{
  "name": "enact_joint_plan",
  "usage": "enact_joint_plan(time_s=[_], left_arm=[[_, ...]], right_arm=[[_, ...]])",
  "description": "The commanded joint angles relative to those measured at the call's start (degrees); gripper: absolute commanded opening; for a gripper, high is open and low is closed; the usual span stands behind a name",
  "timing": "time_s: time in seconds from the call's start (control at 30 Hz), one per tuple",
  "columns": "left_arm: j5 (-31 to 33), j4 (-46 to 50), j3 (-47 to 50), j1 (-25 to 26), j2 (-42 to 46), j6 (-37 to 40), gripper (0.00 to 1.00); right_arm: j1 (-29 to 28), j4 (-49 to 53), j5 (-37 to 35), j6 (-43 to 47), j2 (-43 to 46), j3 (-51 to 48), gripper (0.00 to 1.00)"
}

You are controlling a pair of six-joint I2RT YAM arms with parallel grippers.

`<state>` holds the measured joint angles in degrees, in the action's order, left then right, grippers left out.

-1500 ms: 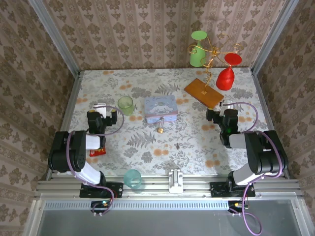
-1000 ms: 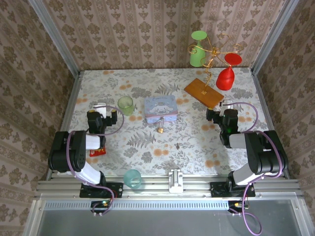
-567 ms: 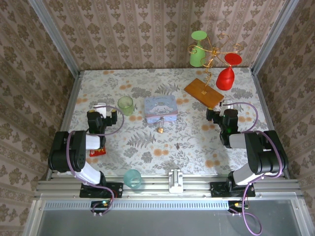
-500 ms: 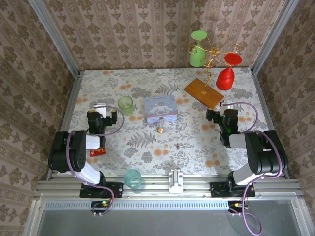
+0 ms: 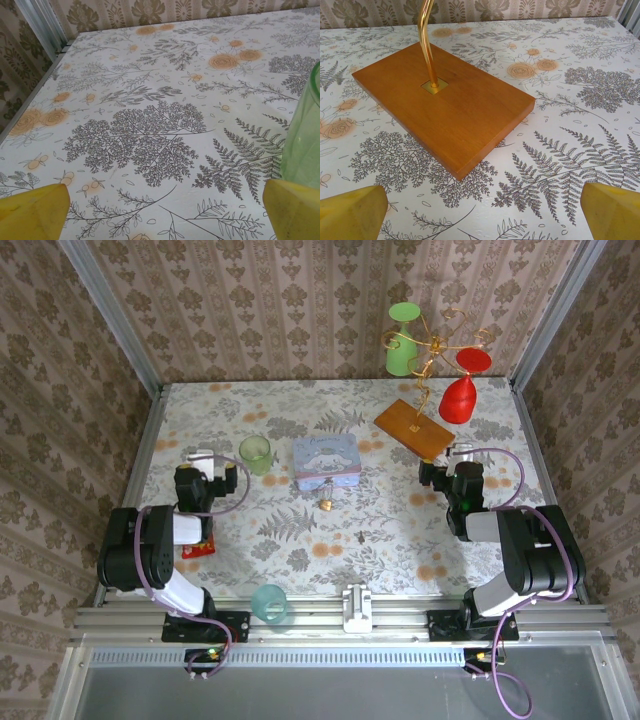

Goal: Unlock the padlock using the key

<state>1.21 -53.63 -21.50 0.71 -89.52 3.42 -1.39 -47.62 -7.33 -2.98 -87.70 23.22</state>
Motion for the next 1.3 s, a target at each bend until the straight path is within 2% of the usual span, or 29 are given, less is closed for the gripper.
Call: enact_joint_plan(time_s=[0.0, 0.13, 0.23, 0.4, 0.47, 0.5, 0.57, 0.63, 0.73, 0.8, 0.87, 0.93, 1.13, 1.27], left_arm=[[3.2, -5.5, 3.4, -0.4, 2.7, -1.8, 1.0], [7.9, -3.4, 5.1, 0.4, 8.5, -2.2, 1.0], [9.9, 4.0, 3.8, 0.8, 14.4, -2.4, 1.0], [11.6, 16.6, 0.8, 1.3, 24.5, -6.4, 1.0], [11.9, 19.1, 0.8, 1.2, 28.8, -11.2, 1.0], [10.8, 20.5, 0.8, 0.9, 31.0, -15.6, 1.0], [1.2, 25.2, 0.1, -0.7, 35.6, -20.4, 1.0], [-5.6, 23.3, 1.6, -2.3, 38.6, -26.9, 1.0], [-10.8, 15.7, 5.4, -3.5, 40.7, -38.8, 1.0], [-16.9, 19.3, 2.7, -3.5, 40.5, -42.4, 1.0], [-20.2, 27.8, -2.6, 0.0, 39.9, -41.3, 1.0], [-17.9, 36.0, -7.5, 6.5, 40.0, -36.9, 1.0], [-20.0, 48.1, -16.5, 20.9, 33.9, -32.7, 1.0], [-17.3, 56.5, -21.7, 30.7, 29.9, -29.4, 1.0]], right_arm=[[-0.3, 0.2, -1.0, 0.2, 2.2, -0.1, 1.0], [-0.4, 11.6, -1.8, -0.7, 7.5, 3.1, 1.0], [-0.4, 20.8, -2.6, -3.4, 12.0, 6.1, 1.0], [-0.4, 24.0, -1.0, -7.3, 17.1, 5.3, 1.0], [-0.4, 26.7, 0.7, -8.5, 19.9, 5.4, 1.0], [-0.4, 28.9, 2.0, -9.2, 21.5, 5.7, 1.0], [-0.4, 33.5, 4.7, -10.2, 24.5, 6.7, 1.0], [-0.4, 38.7, 7.3, -11.7, 27.4, 7.8, 1.0], [-1.2, 46.3, 10.4, -13.9, 29.7, 10.0, 1.0], [-3.0, 51.5, 10.8, -14.5, 30.1, 11.9, 1.0], [-5.3, 55.0, 11.0, -15.5, 30.6, 12.5, 1.0], [-8.3, 57.7, 9.6, -17.2, 31.5, 12.6, 1.0], [-17.9, 63.9, 6.2, -23.1, 30.7, 13.5, 1.0], [-24.1, 65.6, 4.9, -26.4, 28.9, 13.4, 0.99]])
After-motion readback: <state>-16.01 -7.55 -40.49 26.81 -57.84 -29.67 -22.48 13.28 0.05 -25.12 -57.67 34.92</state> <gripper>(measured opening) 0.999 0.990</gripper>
